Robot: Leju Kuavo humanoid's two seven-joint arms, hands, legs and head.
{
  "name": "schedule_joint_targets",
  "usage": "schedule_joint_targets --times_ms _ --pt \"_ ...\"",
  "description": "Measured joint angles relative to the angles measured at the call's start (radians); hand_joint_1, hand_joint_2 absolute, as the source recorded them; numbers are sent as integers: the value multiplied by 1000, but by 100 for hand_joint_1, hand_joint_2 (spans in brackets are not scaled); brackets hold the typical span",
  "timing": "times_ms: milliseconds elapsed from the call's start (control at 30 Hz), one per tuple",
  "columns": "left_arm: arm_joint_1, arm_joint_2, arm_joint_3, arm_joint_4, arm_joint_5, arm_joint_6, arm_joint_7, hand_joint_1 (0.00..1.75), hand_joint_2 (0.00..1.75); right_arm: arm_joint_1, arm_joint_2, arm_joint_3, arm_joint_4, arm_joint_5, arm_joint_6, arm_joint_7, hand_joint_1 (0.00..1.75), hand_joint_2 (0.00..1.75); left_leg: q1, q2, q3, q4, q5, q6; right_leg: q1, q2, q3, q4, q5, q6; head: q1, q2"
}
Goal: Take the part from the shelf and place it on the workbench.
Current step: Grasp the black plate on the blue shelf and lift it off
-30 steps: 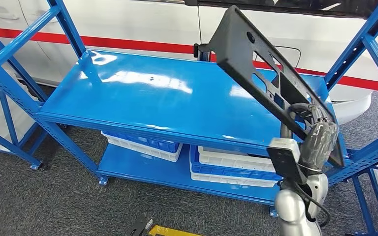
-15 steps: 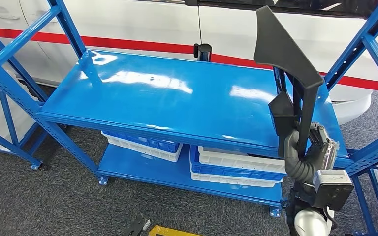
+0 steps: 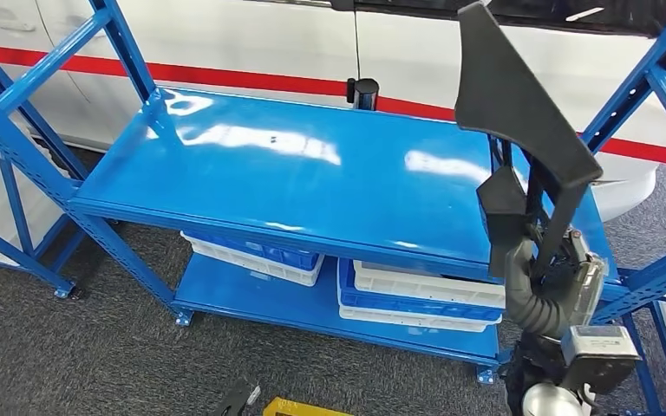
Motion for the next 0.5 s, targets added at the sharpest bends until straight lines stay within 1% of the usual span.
schedule_joint_targets --times_ms 33,67,100,133,167,200,233,267,300,367,400,433,467,500 --pt "1 0 1 0 2 0 0 0 175 4 -1 0 -12 3 2 -4 175 175 1 -1 0 0 -1 0 -1 0 -42 70 -22 0 0 0" --pt "2 -1 3 0 3 0 0 0 175 9 -2 0 -24 5 4 -7 175 175 2 -2 1 0 -2 0 -3 0 -77 124 -34 3 0 0" --pt "4 -1 5 0 3 0 0 0 175 15 -3 0 -36 7 6 -10 175 175 3 -4 2 1 -3 -3 -6 0 -98 147 -30 11 -1 0" --pt "5 -1 7 0 4 0 0 0 175 20 -4 0 -46 7 7 -14 175 175 5 -5 4 2 -6 -6 -11 0 -98 127 -10 22 -1 0" --pt "6 -1 9 0 5 0 0 0 175 23 -5 0 -56 8 8 -19 175 175 9 -7 7 4 -9 -12 -17 0 -80 70 25 37 0 0" --pt "6 -1 10 0 6 0 0 0 175 25 -7 0 -66 8 9 -22 175 175 12 -8 10 8 -14 -19 -24 -2 -54 0 62 50 0 0" --pt "6 0 12 0 7 0 -1 0 175 26 -7 1 -75 9 10 -24 175 175 12 -9 10 14 -19 -28 -27 -2 -30 -59 91 57 2 0" --pt "7 0 14 0 8 -1 -1 0 175 28 -9 2 -83 9 10 -26 175 175 11 -10 9 18 -24 -36 -28 -1 -14 -97 110 55 1 0" --pt "7 1 15 0 9 -1 -1 0 175 31 -10 2 -90 8 10 -27 175 175 9 -10 8 21 -26 -43 -27 0 -10 -108 115 47 1 0" --pt "8 2 15 1 10 0 -2 0 175 36 -12 3 -100 7 10 -30 175 175 10 -10 7 21 -26 -50 -24 4 -12 -105 117 28 -3 0" --pt "8 2 15 1 11 0 -2 0 175 37 -12 4 -105 6 11 -31 175 175 13 -8 6 26 -31 -53 -24 4 -13 -105 118 21 -3 0" --pt "8 2 16 1 11 0 -2 0 175 37 -12 4 -108 5 11 -32 175 175 15 -6 -2 45 -45 -56 -23 5 -12 -105 119 14 -4 0" --pt "8 2 16 1 11 -1 -2 0 175 37 -12 4 -111 4 12 -32 175 175 17 -4 -21 86 -70 -59 -23 4 -12 -106 119 7 -4 0" --pt "8 1 16 1 12 -1 -2 0 175 37 -12 5 -113 4 13 -33 175 175 17 -2 -49 146 -103 -61 -20 4 -12 -106 119 1 -4 0"
